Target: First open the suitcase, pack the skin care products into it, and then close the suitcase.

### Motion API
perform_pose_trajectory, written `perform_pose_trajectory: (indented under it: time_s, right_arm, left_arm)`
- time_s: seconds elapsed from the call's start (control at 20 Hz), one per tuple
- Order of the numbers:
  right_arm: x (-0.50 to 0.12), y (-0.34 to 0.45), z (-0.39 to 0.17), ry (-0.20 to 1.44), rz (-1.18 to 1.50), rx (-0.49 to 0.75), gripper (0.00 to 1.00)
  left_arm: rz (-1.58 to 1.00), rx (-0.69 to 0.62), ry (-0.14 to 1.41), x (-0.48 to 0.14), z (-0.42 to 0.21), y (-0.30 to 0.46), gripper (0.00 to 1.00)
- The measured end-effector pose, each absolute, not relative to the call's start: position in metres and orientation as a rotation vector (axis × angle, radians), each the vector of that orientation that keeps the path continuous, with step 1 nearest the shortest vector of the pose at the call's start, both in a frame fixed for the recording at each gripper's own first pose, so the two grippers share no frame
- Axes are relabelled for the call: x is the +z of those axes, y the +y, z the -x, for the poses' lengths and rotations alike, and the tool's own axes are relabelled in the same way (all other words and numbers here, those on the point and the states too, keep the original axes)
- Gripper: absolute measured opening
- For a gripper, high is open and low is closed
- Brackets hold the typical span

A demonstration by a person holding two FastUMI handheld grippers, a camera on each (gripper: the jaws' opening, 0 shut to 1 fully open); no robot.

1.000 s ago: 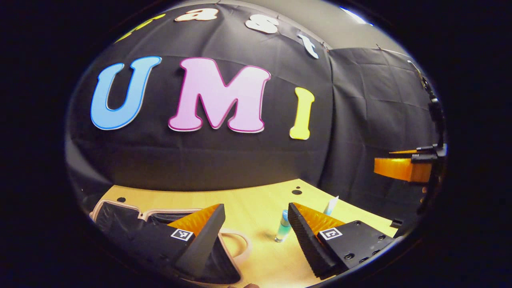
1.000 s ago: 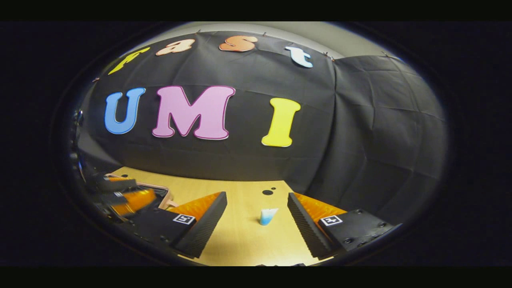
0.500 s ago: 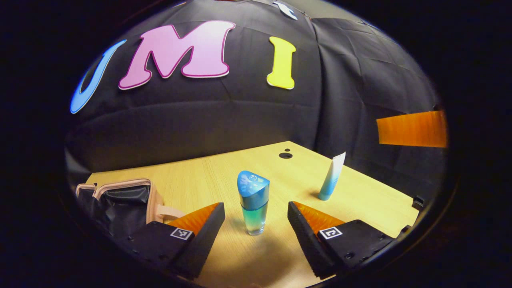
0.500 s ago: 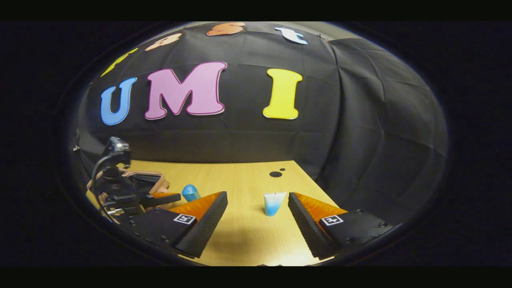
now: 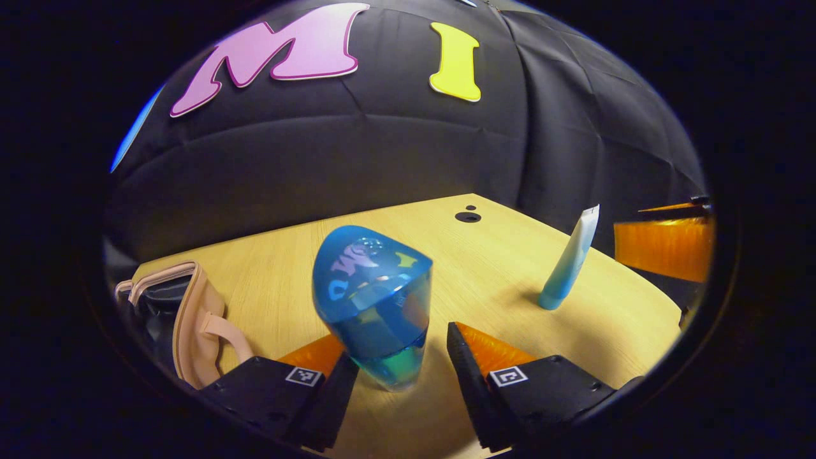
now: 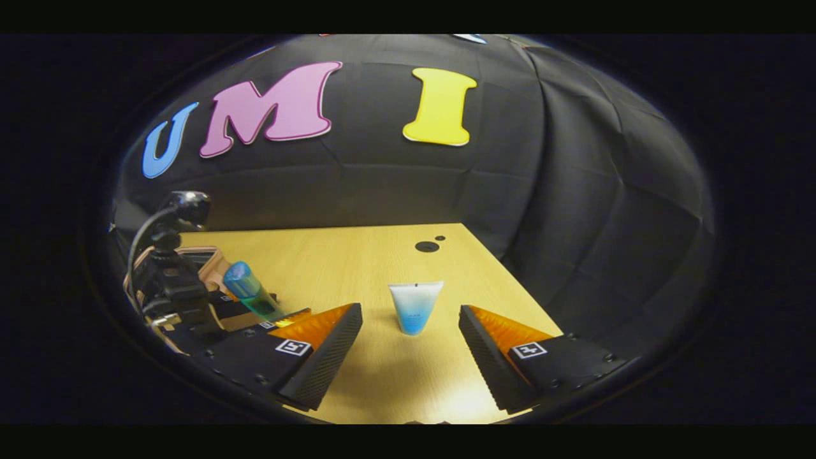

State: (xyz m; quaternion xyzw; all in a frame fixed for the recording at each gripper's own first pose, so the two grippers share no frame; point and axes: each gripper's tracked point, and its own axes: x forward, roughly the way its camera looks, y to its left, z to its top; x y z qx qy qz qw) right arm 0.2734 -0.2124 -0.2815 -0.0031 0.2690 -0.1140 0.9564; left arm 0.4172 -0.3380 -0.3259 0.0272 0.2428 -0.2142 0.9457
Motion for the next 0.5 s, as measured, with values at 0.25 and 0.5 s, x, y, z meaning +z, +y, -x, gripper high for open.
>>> perform_pose_trajectory:
  time_s: [0.25, 0.5]
  right_arm:
    - [-0.329, -0.219, -0.292, 0.619, -0.046, -0.262, 0.94]
    - [-0.36, -0.223, -0.322, 0.618, -0.048, -0.285, 0.97]
  left_arm:
    - [-0.013, -0.451, 0.52, -0.33, -0.415, -0.337, 0.43]
    - [-0.006, -0.432, 0.527, -0.332, -0.412, -0.331, 0.45]
